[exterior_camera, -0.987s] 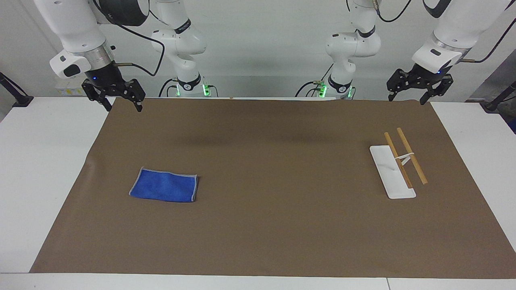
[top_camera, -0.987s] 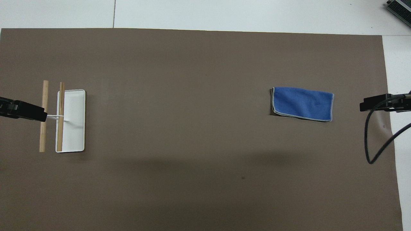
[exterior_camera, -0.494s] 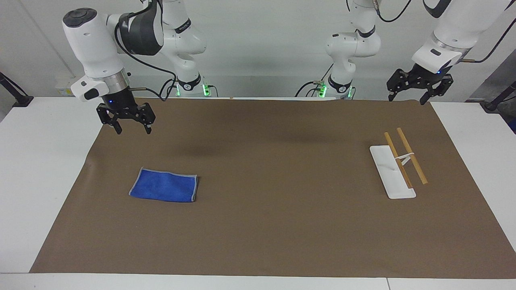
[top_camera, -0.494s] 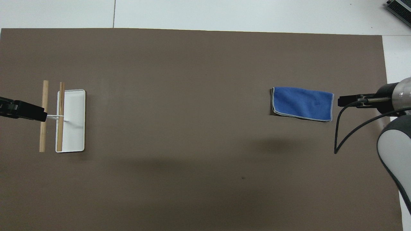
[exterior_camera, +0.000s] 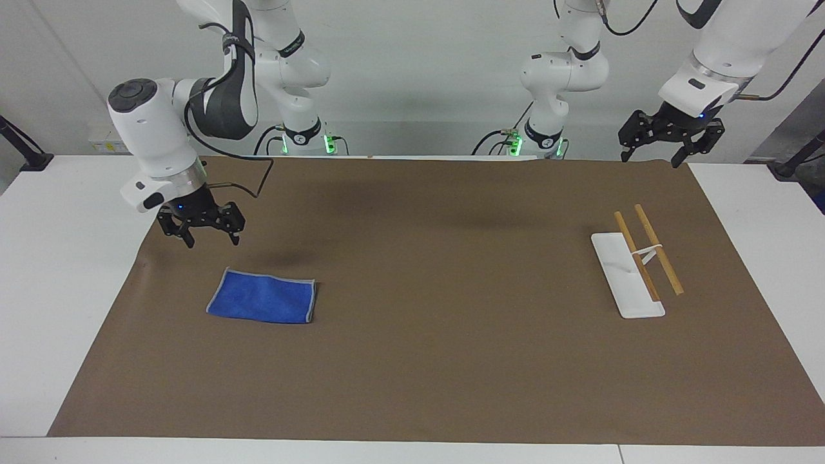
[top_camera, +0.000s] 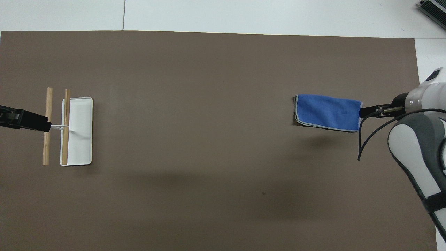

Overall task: Right arm passes towel to left arm to hang
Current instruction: 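Grasp the blue towel's edge nearest the robot with the right gripper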

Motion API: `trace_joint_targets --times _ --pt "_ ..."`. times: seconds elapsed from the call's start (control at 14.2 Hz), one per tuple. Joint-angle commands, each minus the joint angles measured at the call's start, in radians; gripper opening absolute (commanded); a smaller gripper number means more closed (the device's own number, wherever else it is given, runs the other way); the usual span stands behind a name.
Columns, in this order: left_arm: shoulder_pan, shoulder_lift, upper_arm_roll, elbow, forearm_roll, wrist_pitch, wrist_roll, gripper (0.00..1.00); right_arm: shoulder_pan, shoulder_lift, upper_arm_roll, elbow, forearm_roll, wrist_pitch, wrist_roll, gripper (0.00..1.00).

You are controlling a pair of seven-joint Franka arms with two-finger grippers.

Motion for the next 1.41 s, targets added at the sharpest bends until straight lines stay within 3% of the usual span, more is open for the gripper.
trace_joint_targets --times 0.0,0.35,1.34 --pt "0.011 -0.019 -0.006 -0.023 0.013 0.013 0.007 1.00 -0.018 0.032 0.008 -0.041 0.005 0.099 -0.028 1.00" --pt "0.011 -0.019 -0.006 -0.025 0.013 0.013 0.007 1.00 -0.022 0.094 0.008 -0.122 0.005 0.301 -0.028 1.00" --pt "0.011 -0.019 -0.006 -0.025 0.013 0.011 0.007 1.00 -0.066 0.253 0.008 -0.132 0.003 0.453 -0.054 1.00"
